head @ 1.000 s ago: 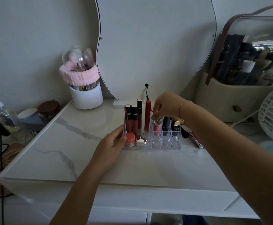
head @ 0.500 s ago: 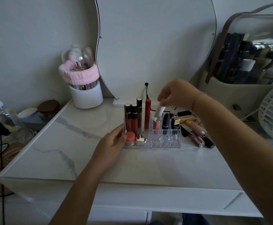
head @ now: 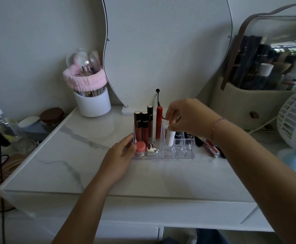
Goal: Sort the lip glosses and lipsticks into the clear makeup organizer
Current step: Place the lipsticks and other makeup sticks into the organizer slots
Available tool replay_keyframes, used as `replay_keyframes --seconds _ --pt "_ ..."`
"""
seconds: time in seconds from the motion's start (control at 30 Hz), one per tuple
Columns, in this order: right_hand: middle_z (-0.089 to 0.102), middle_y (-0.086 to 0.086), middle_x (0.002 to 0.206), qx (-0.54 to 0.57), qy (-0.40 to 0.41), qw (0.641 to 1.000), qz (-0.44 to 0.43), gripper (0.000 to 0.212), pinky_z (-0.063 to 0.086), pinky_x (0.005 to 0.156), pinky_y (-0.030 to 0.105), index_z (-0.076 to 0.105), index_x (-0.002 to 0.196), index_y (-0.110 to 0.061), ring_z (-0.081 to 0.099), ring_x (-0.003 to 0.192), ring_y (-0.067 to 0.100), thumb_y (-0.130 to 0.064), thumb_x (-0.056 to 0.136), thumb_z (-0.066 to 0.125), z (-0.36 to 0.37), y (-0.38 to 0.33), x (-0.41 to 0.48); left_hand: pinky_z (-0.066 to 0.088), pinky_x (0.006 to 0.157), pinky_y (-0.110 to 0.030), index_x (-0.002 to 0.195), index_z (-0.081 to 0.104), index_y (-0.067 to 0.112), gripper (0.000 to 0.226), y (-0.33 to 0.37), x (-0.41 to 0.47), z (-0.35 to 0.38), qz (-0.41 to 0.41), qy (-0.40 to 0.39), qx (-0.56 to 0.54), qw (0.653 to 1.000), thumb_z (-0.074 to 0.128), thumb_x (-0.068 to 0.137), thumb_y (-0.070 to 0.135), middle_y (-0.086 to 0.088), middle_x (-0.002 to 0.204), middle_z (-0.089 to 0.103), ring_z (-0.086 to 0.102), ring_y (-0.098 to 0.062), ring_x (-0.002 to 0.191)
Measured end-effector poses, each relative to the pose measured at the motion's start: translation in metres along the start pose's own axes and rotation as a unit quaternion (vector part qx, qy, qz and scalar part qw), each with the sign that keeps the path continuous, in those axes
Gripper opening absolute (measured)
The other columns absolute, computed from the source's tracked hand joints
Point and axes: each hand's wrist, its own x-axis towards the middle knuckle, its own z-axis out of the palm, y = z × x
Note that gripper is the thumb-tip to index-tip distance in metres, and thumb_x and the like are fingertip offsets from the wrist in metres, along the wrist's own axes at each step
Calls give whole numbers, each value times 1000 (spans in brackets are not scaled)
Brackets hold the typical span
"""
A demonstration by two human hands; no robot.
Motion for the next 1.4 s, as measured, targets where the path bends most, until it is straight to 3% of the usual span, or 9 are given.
replay_keyframes --seconds 0.2,0.53,0.6,0.7,0.83,1.07,1.2,1.33,1.4 --pt "69 -2 88 -31 0 1000 3 16 54 82 35 62 91 -18 64 82 17 -14 77 67 16 2 -1 38 79 -2 114 46 68 48 0 0 -2 9 -1 -5 1000 46 98 23 40 106 62 56 15 104" --pt "68 2 96 -54 -5 999 -9 18 51 88 36 63 98 -16 62 90 19 -16 81 65 20 4 -3 37 77 -2 110 46 70 51 -2 1 -1 9 3 -3 1000 47 97 21 40 105 62 57 13 103" --pt "69 1 90 -21 15 1000 -16 17 53 85 31 65 94 -15 64 84 16 -15 78 69 14 5 -7 40 78 -6 111 46 69 49 -2 1 0 8 2 -4 1000 47 97 23 40 105 62 58 13 101" --pt "68 -6 79 54 75 996 -5 14 49 71 6 67 87 -17 63 72 2 -15 74 72 -5 19 -17 40 79 -13 112 46 69 44 -2 1 -1 5 3 -2 1000 45 94 29 41 105 62 56 15 102" --pt "62 -14 73 54 143 987 50 13 42 61 -3 68 88 -20 59 68 -5 -17 76 71 -26 58 -38 37 77 -4 110 44 73 46 -4 0 -1 1 6 -1 1000 46 95 29 46 105 58 52 21 103" --pt "63 -6 76 7 93 984 153 20 40 57 10 63 90 -24 57 68 4 -38 76 65 15 101 -81 38 80 -16 104 45 76 40 -2 0 2 -4 15 -8 1000 45 87 40 48 101 58 53 22 99" --pt "58 -4 84 -12 143 970 195 30 49 68 30 60 98 -19 54 75 13 -33 73 70 39 110 -83 37 80 -13 100 44 78 50 -1 0 2 -2 18 -4 1000 50 94 29 53 98 54 50 27 98" --pt "56 -1 85 -35 194 957 214 34 42 66 31 55 94 -20 53 78 21 -41 72 69 52 110 -74 37 77 0 102 42 78 57 -1 0 2 0 17 0 1000 50 96 22 54 99 53 49 28 99" --pt "57 1 82 -49 202 951 228 34 45 67 34 54 92 -20 54 77 24 -45 74 67 55 111 -70 38 78 -7 100 43 79 56 0 -1 3 -6 17 -6 1000 50 95 23 54 98 53 50 28 97"
